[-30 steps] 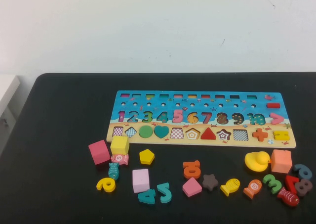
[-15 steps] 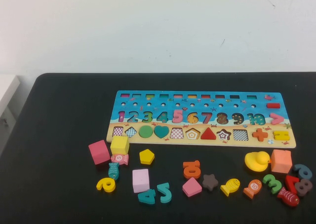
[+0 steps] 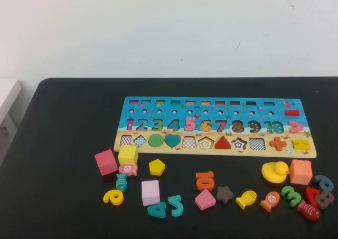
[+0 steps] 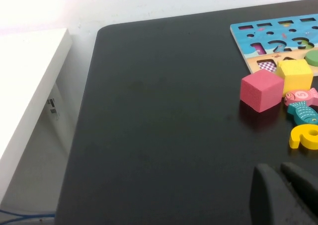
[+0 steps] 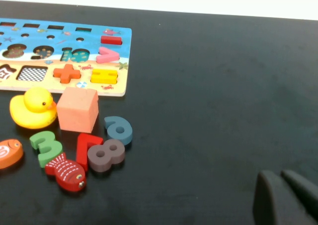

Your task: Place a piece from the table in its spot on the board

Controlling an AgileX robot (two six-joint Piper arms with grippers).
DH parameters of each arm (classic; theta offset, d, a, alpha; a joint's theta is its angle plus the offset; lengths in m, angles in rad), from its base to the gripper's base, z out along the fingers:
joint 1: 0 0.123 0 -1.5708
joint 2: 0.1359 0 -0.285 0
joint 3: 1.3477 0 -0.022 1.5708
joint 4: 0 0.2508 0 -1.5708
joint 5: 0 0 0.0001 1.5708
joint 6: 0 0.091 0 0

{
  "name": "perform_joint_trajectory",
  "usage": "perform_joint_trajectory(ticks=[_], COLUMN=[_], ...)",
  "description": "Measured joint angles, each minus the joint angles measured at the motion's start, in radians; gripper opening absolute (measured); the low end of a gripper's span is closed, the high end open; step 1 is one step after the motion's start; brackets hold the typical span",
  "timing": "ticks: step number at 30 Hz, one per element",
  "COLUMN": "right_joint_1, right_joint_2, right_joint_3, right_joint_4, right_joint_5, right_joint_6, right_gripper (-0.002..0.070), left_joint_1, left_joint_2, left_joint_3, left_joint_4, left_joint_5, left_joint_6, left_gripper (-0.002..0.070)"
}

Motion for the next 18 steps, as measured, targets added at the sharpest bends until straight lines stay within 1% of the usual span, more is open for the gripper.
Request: perform_joint_trajectory(ticks=[3,5,6,7,10,14,18], right_joint_1=[0.000,0.000,0.000,0.000,0.000,0.000,0.000], right_joint_2=[0.000,0.000,0.000,0.000,0.000,0.000,0.000], right_joint_3=[0.000,0.000,0.000,0.000,0.000,0.000,0.000], right_joint_4=[0.000,0.000,0.000,0.000,0.000,0.000,0.000], right_joint_5=[0.000,0.000,0.000,0.000,0.000,0.000,0.000], right_joint_6=[0.000,0.000,0.000,0.000,0.000,0.000,0.000], right_gripper=[0.0019,0.0019,0.0018,0.0018,0.0018,0.0018,0.0019], left_joint_1=[0.000,0.000,0.000,0.000,0.000,0.000,0.000], left_joint_2=[0.000,0.000,0.000,0.000,0.000,0.000,0.000], left_joint_3=[0.002,0.002,0.002,0.002,0.002,0.002,0.002], left_joint_4=[0.000,0.000,0.000,0.000,0.000,0.000,0.000], left_joint_5=[-0.034,-0.106,-0.154,-0.293,-0.490,-0.693,-0.830], left_joint_6=[0.000,0.000,0.000,-0.001,-0.001,-0.001,-0.001], left_gripper=[-0.0001,-0.0001,-0.0001,-0.0001,-0.0001,-0.0001,-0.0001])
